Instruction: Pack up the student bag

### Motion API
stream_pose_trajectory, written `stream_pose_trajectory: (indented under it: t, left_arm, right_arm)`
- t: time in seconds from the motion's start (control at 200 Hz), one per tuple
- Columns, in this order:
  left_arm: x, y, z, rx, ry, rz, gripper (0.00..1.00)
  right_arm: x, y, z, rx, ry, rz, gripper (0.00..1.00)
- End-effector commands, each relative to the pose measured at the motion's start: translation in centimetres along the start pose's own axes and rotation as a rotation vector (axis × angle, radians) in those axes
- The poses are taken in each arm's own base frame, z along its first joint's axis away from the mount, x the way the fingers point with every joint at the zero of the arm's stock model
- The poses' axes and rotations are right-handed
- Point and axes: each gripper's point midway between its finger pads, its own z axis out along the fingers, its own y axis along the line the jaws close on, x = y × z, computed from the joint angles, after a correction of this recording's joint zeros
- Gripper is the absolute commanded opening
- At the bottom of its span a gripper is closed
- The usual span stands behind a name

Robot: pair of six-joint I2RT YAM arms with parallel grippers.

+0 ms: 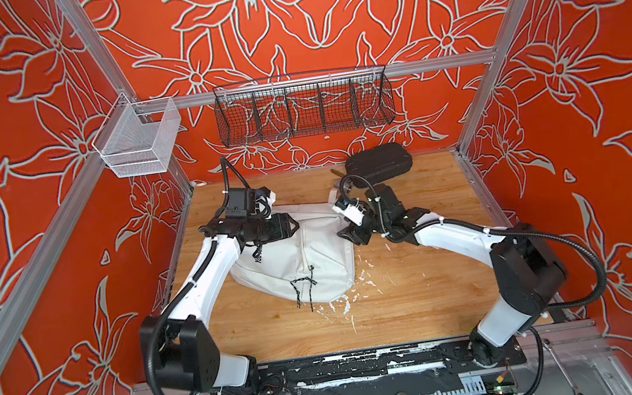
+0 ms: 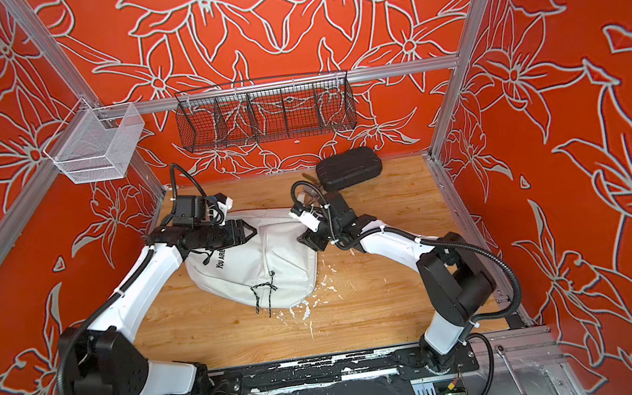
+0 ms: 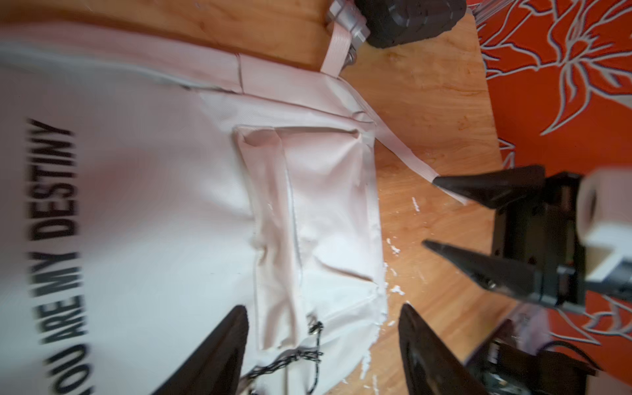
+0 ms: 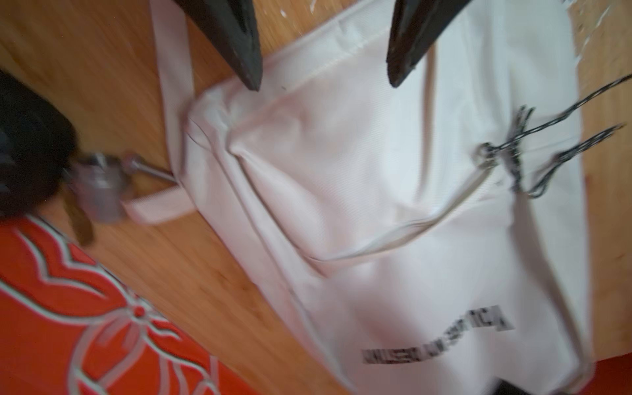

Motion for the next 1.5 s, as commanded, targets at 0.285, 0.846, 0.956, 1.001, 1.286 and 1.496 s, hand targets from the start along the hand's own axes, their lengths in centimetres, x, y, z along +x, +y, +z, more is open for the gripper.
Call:
stream_pose_trajectory:
  t: [0.285, 0.846, 0.956, 1.001, 1.286, 1.496]
  left_arm:
    - [-2.0, 13.8, -4.4, -0.566, -0.279, 0.071, 0.9]
    - [3.3, 18.7, -2.9, -0.675, -0.45, 0.053, 0.93]
    - [2.8, 16.9, -3.3, -0.585, -0.488, 0.05, 0.92]
    - [2.3, 15.2, -3.8, -0.513, -0.523, 0.088, 0.93]
    - [0.2, 15.1, -2.5, -0.459, -0.551, 0.165, 0.99]
    - [3.1, 15.4, -1.4, -0.465, -0.49, 0.116, 0.98]
  right_arm:
    - [7.8, -14.9, -9.9, 0.816, 0.034, 0.323, 0.97]
    - [12.4, -19.5, -13.1, 0.975, -0.205, 0.421, 0.97]
    - [13.4, -19.6, -11.6, 0.956, -0.169, 0.418, 0.97]
    - [12.8, -19.2, -11.9, 0.935, -0.16, 0.41, 0.97]
    - [13.0, -19.4, -11.1, 0.881, -0.208, 0.395, 0.97]
    - [11.5, -17.7, -17.7, 0.954, -0.131, 0.513, 0.97]
